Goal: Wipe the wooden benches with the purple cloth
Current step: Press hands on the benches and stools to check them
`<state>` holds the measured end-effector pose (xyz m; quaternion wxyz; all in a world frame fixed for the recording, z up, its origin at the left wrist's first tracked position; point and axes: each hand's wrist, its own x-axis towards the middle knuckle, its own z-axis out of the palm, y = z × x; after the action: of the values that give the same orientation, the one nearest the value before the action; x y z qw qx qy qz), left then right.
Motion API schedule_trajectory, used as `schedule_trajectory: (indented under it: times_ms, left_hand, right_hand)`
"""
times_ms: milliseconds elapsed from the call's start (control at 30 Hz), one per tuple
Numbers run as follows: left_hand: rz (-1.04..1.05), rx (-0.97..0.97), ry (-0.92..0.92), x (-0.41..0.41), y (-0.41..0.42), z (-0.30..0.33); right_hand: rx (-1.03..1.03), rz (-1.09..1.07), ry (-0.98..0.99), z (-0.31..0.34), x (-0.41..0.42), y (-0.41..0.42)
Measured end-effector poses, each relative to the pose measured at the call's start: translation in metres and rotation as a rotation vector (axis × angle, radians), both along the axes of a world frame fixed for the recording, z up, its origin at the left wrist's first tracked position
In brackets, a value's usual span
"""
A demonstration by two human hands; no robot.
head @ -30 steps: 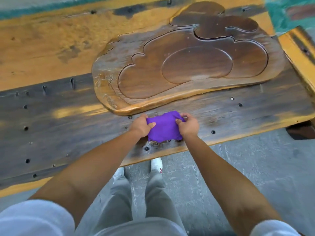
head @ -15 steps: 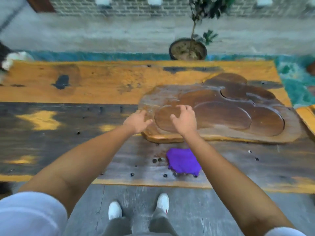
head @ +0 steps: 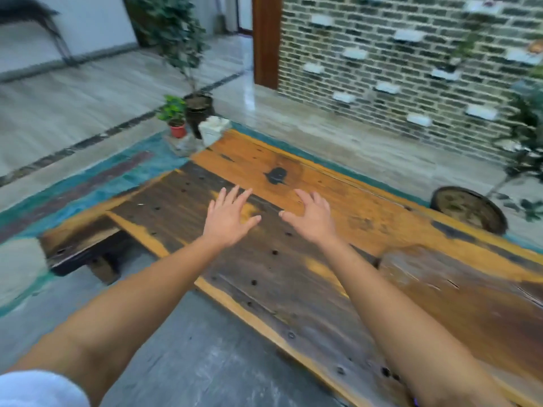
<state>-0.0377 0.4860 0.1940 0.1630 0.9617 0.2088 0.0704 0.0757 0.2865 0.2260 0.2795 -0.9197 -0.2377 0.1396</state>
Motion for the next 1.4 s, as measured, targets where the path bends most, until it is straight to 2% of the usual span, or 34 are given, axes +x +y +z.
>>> schedule_trajectory:
  times_ms: [267, 367, 500, 600, 867, 1100, 1267, 1400]
  left_hand:
    - [0.266, 0.142, 0.036, -0.125, 0.213, 0.029]
    - [0.363, 0.156, 0.034, -0.161, 0.269, 0.032]
    - [0.460, 0.136, 0.145, -0.198, 0.335, 0.022]
    - [0.554, 0.140, 0.126, -0.215, 0.389, 0.020]
    - [0.699, 0.246, 0.198, -0.251, 0.542, 0.035]
    - [0.721, 0.233, 0.167, -0.287, 0.680, 0.031]
    - [0.618, 0.246, 0.197, -0.310, 0.791, 0.017]
    - [0.491, 0.235, 0.181, -0.317, 0.889, 0.021]
  right_hand:
    - [-0.064, 0.293, -0.179, 0.019, -0.059, 0.244]
    - [-0.088, 0.401, -0.210, 0.018, -0.084, 0.324]
    - [-0.215, 0.530, -0.259, 0.005, -0.118, 0.421]
    - [-0.257, 0.585, -0.311, -0.005, -0.131, 0.493]
    - [-0.148, 0.661, -0.364, -0.005, -0.161, 0.684]
    - [-0.095, 0.669, -0.397, -0.013, -0.199, 0.825]
    - [-0.155, 0.634, -0.387, -0.033, -0.224, 0.916]
    - [-0.199, 0.496, -0.351, -0.038, -0.237, 0.984]
